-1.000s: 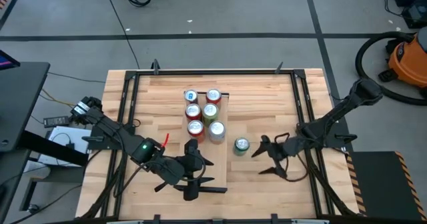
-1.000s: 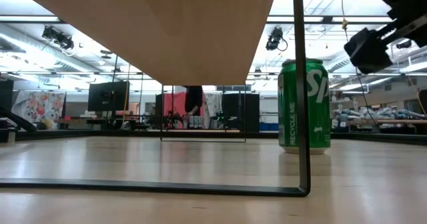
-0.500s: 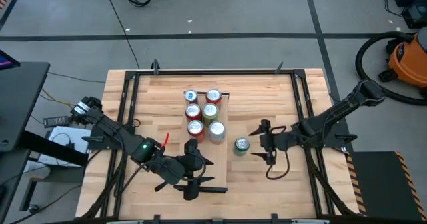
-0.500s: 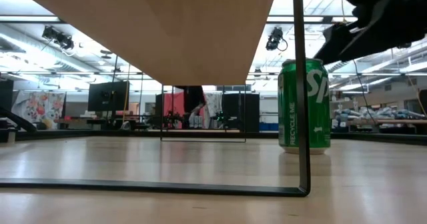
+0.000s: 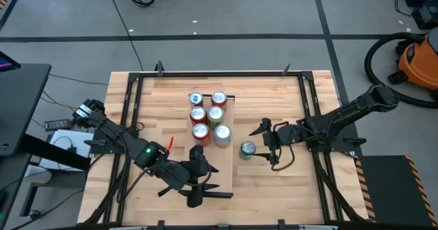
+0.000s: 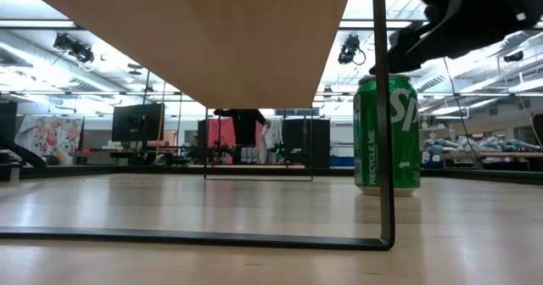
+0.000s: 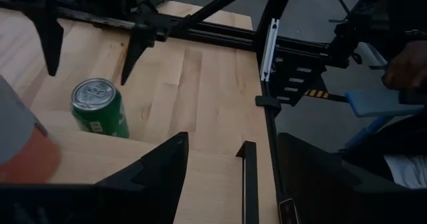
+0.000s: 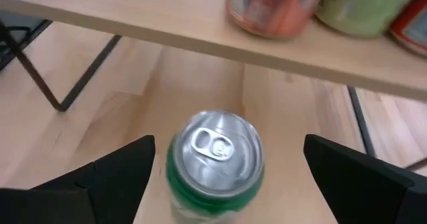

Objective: Place canned beverage on shelf
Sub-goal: Put the green soda can on the shelf

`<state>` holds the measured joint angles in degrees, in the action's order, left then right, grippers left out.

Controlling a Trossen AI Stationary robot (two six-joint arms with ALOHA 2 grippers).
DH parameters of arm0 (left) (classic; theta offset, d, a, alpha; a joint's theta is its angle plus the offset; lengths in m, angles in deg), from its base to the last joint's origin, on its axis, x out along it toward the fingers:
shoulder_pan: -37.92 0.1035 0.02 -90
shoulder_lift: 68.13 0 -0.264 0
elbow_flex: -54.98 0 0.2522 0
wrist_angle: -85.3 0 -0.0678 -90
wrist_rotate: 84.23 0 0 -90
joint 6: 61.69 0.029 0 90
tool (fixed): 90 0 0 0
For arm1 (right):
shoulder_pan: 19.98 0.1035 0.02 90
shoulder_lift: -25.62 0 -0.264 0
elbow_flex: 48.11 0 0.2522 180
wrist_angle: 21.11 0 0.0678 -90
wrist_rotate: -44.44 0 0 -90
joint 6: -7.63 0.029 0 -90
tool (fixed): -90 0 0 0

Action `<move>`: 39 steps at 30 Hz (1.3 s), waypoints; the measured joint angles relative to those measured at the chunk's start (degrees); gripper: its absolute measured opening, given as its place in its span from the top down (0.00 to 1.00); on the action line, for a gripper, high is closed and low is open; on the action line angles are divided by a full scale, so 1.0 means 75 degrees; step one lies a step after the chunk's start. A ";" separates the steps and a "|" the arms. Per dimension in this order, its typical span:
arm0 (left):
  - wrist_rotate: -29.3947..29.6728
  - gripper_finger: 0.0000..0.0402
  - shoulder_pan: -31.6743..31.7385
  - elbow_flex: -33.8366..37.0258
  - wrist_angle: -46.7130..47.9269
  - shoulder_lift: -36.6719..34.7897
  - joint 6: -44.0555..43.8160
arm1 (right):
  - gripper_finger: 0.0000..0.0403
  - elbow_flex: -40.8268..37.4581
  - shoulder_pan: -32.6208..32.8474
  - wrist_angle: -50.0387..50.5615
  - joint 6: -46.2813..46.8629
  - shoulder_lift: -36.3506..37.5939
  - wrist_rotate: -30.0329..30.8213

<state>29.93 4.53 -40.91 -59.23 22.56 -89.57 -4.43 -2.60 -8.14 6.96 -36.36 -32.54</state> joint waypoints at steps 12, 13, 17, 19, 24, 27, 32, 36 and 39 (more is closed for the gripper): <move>-0.0006 0.40 -0.0029 0.0000 0.0079 0.0003 -0.0068 | 0.05 0.0000 -0.0316 0.0211 0.0262 -0.0107 -0.1331; -0.0006 0.40 -0.0032 0.0000 0.0087 0.0003 -0.0079 | 0.06 0.0000 -0.0249 0.0254 0.0398 -0.0107 -0.1347; -0.0006 0.40 -0.0042 0.0000 0.0098 0.0003 -0.0191 | 0.07 0.0012 0.0145 0.0414 0.0998 -0.0088 -0.1296; -0.0005 0.40 -0.0067 0.0000 0.0096 0.0003 -0.0205 | 0.08 0.0018 0.0371 0.0450 0.1314 -0.0081 -0.1295; -0.0006 0.40 -0.0085 0.0000 0.0096 0.0002 -0.0207 | 0.08 0.0021 0.0979 0.0442 0.1877 -0.0060 -0.1293; -0.0006 0.40 -0.0085 0.0000 0.0096 0.0003 -0.0210 | 0.08 0.0051 0.1181 0.0506 0.2094 0.0058 -0.0998; -0.0006 0.40 -0.0082 -0.0002 0.0087 0.0003 -0.0213 | 0.08 0.0340 0.1196 0.1142 0.1495 0.0169 0.0690; -0.0003 0.40 -0.0079 0.0000 0.0090 0.0003 -0.0210 | 0.08 0.0316 0.0633 0.1101 0.0925 0.0161 -0.0024; -0.0005 0.40 -0.0079 0.0000 0.0090 0.0003 -0.0210 | 0.08 0.0009 0.0083 0.0884 0.0691 0.0157 -0.0746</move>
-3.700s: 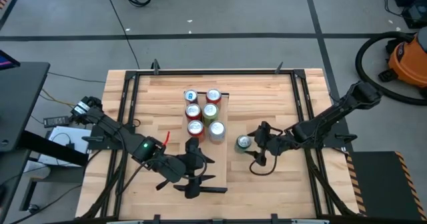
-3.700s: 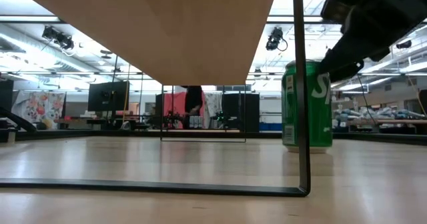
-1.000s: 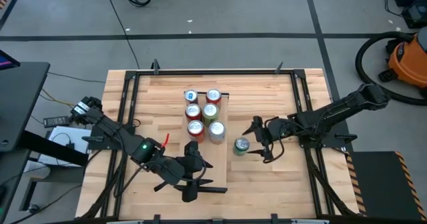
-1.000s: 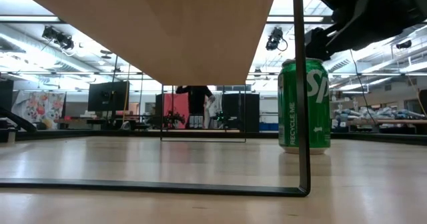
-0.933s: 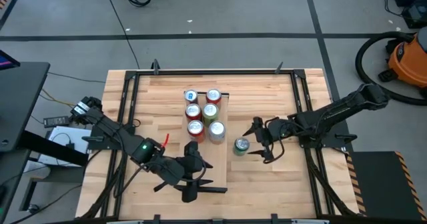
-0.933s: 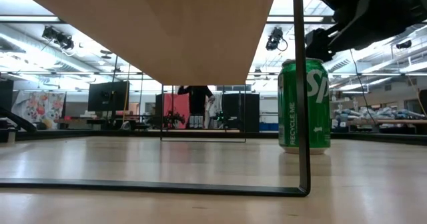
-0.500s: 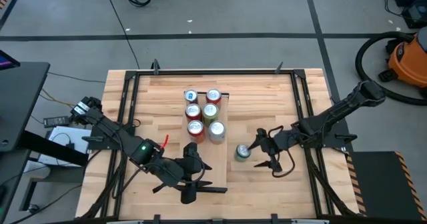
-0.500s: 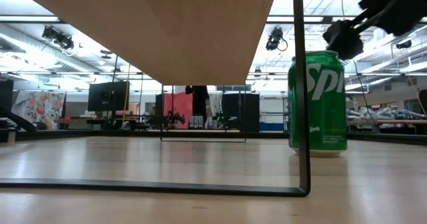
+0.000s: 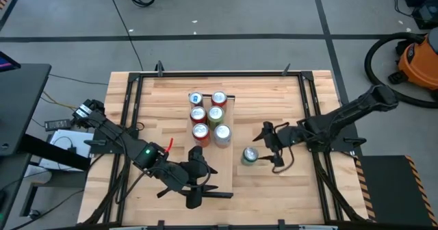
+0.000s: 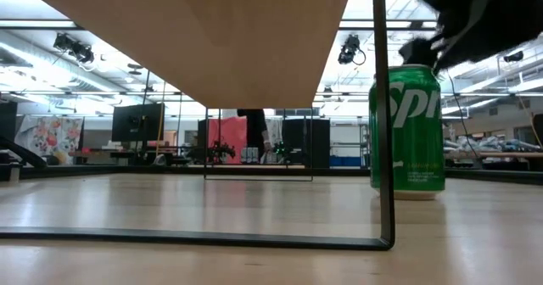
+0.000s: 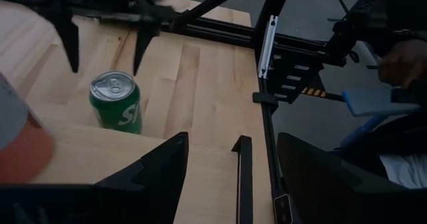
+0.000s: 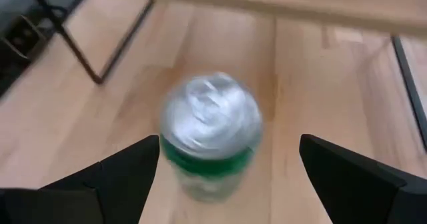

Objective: Place canned beverage on shelf
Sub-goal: Put the green soda can on the shelf

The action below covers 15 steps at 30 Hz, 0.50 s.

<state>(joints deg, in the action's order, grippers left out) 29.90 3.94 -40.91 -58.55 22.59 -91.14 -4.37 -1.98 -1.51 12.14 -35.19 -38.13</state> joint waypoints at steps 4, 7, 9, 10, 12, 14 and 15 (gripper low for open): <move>0.0002 0.40 -0.0002 0.0000 0.0000 0.0000 -0.0001 | 0.08 -0.0486 -0.0346 -0.0696 -0.0125 -0.0005 -0.0698; 0.0002 0.40 -0.0001 0.0000 0.0000 0.0000 -0.0001 | 0.08 -0.0812 -0.0323 -0.1326 0.0013 -0.0005 -0.1111; 0.0001 0.40 0.0000 0.0000 0.0001 0.0000 -0.0001 | 0.08 -0.1005 -0.0205 -0.1745 0.0195 -0.0005 -0.1136; 0.0002 0.40 0.0000 0.0000 0.0003 0.0000 -0.0003 | 0.08 -0.1116 -0.0134 -0.1951 0.0288 -0.0002 -0.1126; 0.0002 0.40 0.0000 0.0000 0.0000 0.0000 -0.0003 | 0.08 -0.1319 0.0053 -0.2275 0.0548 -0.0002 -0.1077; 0.0002 0.40 0.0000 0.0000 0.0000 0.0000 -0.0003 | 0.08 -0.1401 0.0310 -0.2401 0.0783 -0.0002 -0.0871; 0.0002 0.40 0.0000 0.0000 0.0000 0.0000 -0.0003 | 0.08 -0.1420 0.0453 -0.2411 0.0868 -0.0002 -0.0735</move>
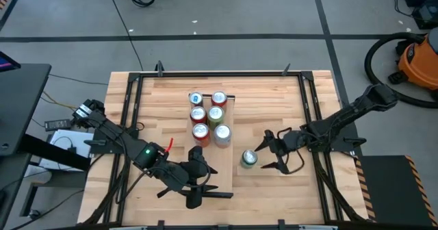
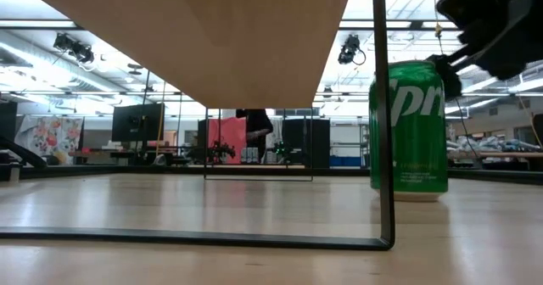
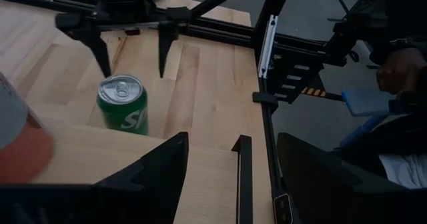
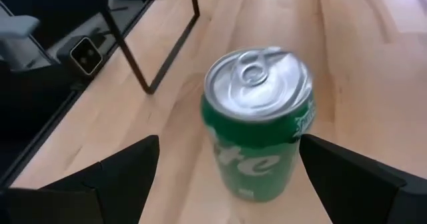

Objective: Place canned beverage on shelf
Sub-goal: Put the green soda can on the shelf

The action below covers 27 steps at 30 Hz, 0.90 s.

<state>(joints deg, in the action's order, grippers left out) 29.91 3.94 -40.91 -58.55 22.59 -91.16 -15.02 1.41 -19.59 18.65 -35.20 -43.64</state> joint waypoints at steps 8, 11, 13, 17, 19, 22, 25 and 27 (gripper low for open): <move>0.0003 0.40 0.0000 0.0000 -0.0003 0.0000 -0.0070 | 0.10 0.0022 0.1261 -0.0270 0.0588 0.0003 0.0391; 0.0003 0.40 0.0006 0.0000 -0.0011 0.0000 -0.0070 | 0.12 0.0169 0.1391 0.0043 0.0541 0.0004 0.1085; 0.0003 0.40 0.0006 0.0000 -0.0015 0.0000 -0.0074 | 0.13 0.0199 0.1306 0.0342 0.0353 0.0006 0.1605; 0.0003 0.40 0.0006 0.0000 -0.0015 0.0000 -0.0125 | 0.14 0.0211 0.0765 0.0518 0.0098 0.0006 0.1579; 0.0003 0.40 0.0006 0.0000 -0.0015 0.0000 -0.0119 | 0.14 0.0211 0.0436 0.0620 -0.0058 -0.0011 0.1169; 0.0003 0.40 0.0006 0.0000 -0.0012 0.0000 -0.0119 | 0.14 0.0211 0.0096 0.0567 -0.0391 -0.0232 0.0723; 0.0003 0.40 0.0006 0.0000 0.0001 0.0000 -0.0119 | 0.14 0.0209 -0.0076 0.0309 -0.0560 -0.0668 0.0252; 0.0003 0.40 0.0006 0.0000 0.0009 0.0000 -0.0119 | 0.14 0.0211 -0.0123 -0.0032 -0.0667 -0.0970 0.0031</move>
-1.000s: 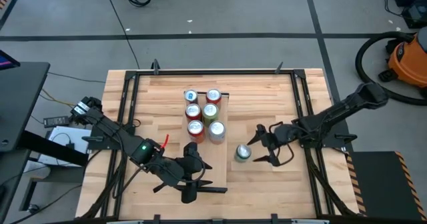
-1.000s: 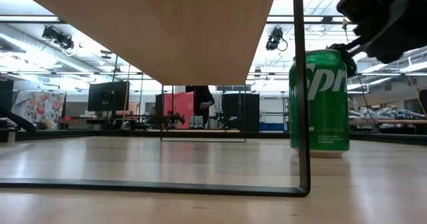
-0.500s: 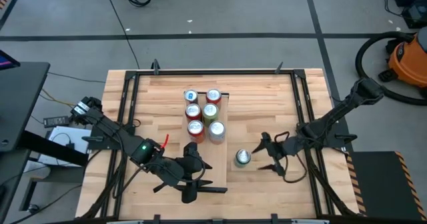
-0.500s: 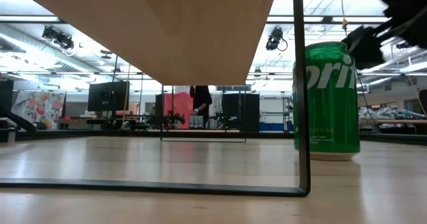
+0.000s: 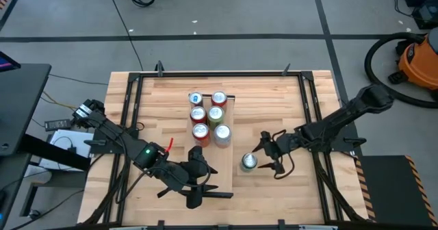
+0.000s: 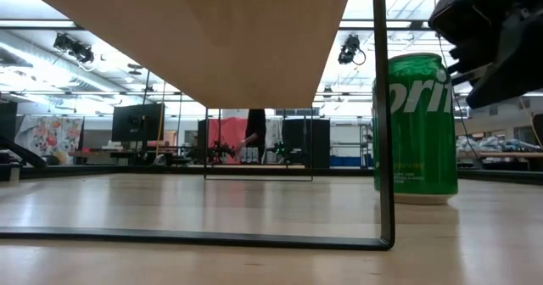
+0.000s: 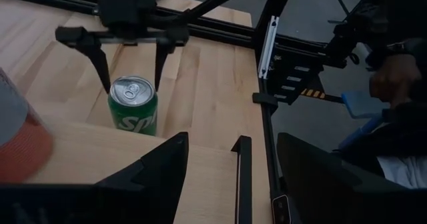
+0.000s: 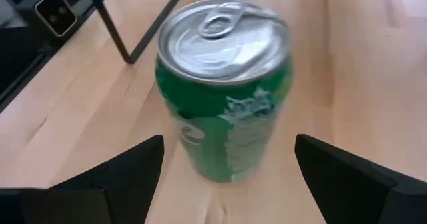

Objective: Place canned beverage on shelf
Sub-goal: Put the green soda can on the shelf

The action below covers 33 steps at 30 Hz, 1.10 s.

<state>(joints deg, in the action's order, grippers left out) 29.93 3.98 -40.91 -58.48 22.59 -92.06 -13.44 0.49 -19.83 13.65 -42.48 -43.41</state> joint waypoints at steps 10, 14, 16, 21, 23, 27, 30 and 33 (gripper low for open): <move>0.0000 0.40 0.0000 0.0000 0.0007 0.0000 -0.0044 | 0.14 0.0000 0.0364 -0.0622 0.0845 -0.0789 -0.0503; 0.0000 0.40 0.0000 0.0000 0.0009 0.0000 -0.0085 | 0.14 0.0000 0.0965 -0.0935 0.1298 -0.0752 -0.0502; 0.0000 0.40 0.0000 0.0000 0.0009 0.0000 -0.0089 | 0.14 0.0000 0.1288 -0.1360 0.1413 -0.0752 -0.0580; 0.0000 0.40 0.0000 0.0000 0.0008 0.0000 -0.0087 | 0.14 0.0011 0.1555 -0.0938 0.1409 -0.0765 0.0519; 0.0000 0.40 0.0000 0.0000 0.0008 0.0000 -0.0087 | 0.14 0.0006 0.1411 -0.0463 0.1441 -0.0772 0.1260; 0.0000 0.40 0.0000 0.0000 0.0008 0.0000 -0.0087 | 0.14 0.0006 0.1005 -0.0221 0.1437 -0.0772 0.2029; 0.0000 0.40 0.0000 0.0000 0.0009 0.0000 -0.0087 | 0.14 0.0006 0.0760 -0.0434 0.1266 -0.0784 0.1766; 0.0000 0.40 0.0000 0.0000 0.0006 0.0000 -0.0085 | 0.14 0.0006 0.0704 -0.0572 0.1253 -0.0784 0.1601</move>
<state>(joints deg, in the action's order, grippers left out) 29.93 3.98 -40.91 -58.44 22.59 -92.69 -13.40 5.77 -24.12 23.05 -48.36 -31.40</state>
